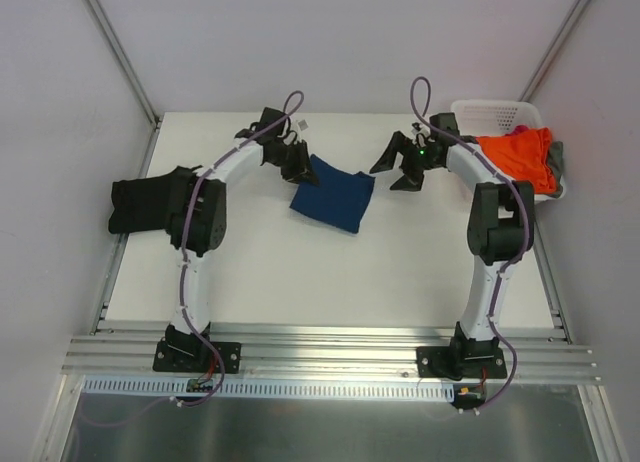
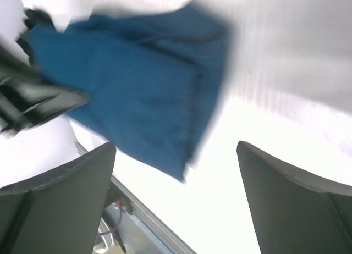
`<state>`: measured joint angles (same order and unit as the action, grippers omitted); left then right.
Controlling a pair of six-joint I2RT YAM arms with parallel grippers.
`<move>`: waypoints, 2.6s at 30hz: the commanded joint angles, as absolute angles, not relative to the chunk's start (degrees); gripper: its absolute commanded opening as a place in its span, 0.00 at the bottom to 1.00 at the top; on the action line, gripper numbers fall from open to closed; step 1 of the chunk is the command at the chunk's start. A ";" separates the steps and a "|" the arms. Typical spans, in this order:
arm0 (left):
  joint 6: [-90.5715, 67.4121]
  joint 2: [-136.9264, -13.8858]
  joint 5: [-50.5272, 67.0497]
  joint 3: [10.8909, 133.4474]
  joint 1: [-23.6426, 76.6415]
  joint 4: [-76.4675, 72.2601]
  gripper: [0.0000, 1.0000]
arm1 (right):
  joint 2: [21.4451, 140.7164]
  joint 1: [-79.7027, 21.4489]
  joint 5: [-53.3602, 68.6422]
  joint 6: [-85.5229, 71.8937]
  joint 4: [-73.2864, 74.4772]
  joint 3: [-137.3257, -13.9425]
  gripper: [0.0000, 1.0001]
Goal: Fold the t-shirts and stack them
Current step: Put the neatly folded tshirt into the corner of the board with the left arm
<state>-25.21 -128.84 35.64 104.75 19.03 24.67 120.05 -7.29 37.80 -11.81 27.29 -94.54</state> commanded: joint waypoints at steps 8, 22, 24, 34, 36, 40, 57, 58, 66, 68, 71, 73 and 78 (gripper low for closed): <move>-7.83 -92.39 24.88 83.95 5.99 41.57 0.00 | 111.88 1.13 42.63 -13.80 28.30 -92.63 0.97; 3.43 -98.68 32.43 96.46 -23.81 53.00 0.00 | 112.06 1.49 42.54 -16.08 25.14 -91.32 0.97; 3.95 -100.10 31.47 100.09 -24.52 53.17 0.00 | 111.45 1.49 42.36 -16.00 24.79 -90.62 0.97; 3.78 -107.93 33.13 116.01 -24.79 55.63 0.00 | 109.87 1.49 41.40 -16.00 23.73 -88.51 0.97; 3.95 -108.02 33.57 115.84 -24.87 55.64 0.00 | 109.86 1.41 41.40 -16.00 23.82 -88.59 0.97; 4.04 -106.97 34.19 113.56 -25.05 55.72 0.00 | 109.51 1.23 41.22 -16.00 23.91 -88.42 0.97; 4.30 -111.26 23.74 110.57 -28.57 56.42 0.00 | 109.78 0.09 40.87 -15.56 23.12 -87.01 0.97; 4.31 -111.79 22.95 110.65 -28.65 56.43 0.00 | 109.69 0.09 40.78 -15.47 23.03 -86.84 0.97; 6.93 -118.90 11.88 113.90 -28.21 56.07 0.00 | 109.86 0.09 40.78 -15.03 22.85 -85.78 0.97; 7.21 -120.05 9.33 114.61 -28.21 56.08 0.00 | 109.86 0.09 40.43 -14.85 22.94 -85.69 0.97; 7.82 -121.81 6.33 115.66 -28.13 55.99 0.00 | 109.86 -1.14 40.43 -14.59 22.94 -85.61 0.97; 7.82 -122.60 4.93 116.27 -28.13 55.46 0.00 | 109.86 -1.49 40.43 -14.50 22.77 -85.43 0.97; 8.52 -124.71 1.94 118.56 -27.77 54.93 0.00 | 110.04 -2.28 40.17 -14.15 22.68 -85.34 0.97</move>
